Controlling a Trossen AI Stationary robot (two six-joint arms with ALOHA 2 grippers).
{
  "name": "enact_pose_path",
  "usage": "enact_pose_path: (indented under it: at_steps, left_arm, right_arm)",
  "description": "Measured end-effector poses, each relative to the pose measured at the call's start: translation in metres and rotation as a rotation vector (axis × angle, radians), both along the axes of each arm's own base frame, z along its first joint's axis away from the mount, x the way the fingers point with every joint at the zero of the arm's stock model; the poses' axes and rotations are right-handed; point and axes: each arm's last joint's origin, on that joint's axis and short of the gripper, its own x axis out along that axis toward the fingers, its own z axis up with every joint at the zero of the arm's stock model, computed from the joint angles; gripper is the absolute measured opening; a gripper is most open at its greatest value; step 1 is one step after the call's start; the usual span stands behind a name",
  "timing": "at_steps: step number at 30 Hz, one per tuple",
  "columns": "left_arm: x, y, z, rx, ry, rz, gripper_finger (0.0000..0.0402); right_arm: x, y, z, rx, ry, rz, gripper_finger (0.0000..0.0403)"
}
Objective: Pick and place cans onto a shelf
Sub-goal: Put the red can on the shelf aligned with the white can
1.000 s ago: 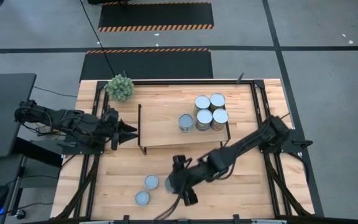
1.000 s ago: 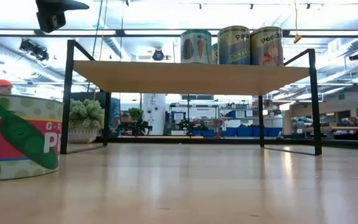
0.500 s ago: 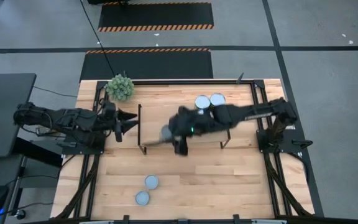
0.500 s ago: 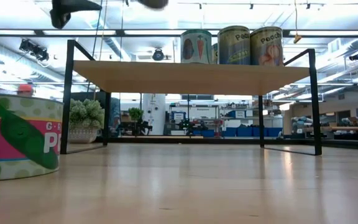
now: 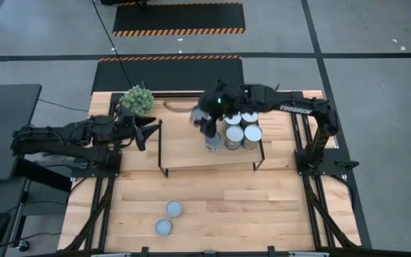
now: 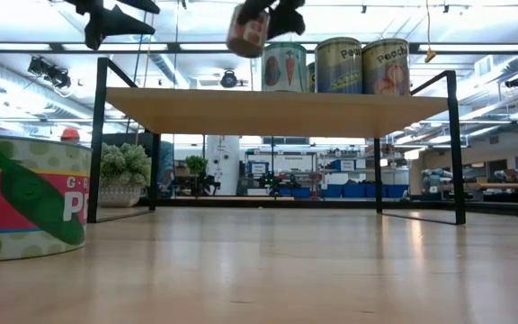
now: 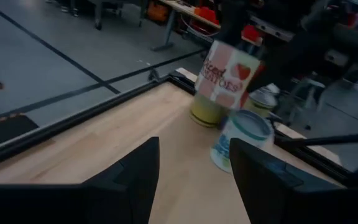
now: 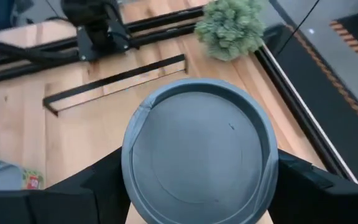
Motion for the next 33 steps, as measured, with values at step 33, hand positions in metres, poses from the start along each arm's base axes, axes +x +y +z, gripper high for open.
enact_pose_path:
  at_steps: [33]
  left_arm:
    - [0.038,0.022,-0.013,0.011,0.061,0.089,0.0201]
  right_arm:
    - [0.01,-0.045,-0.065,0.036,0.366,0.19,0.0295]
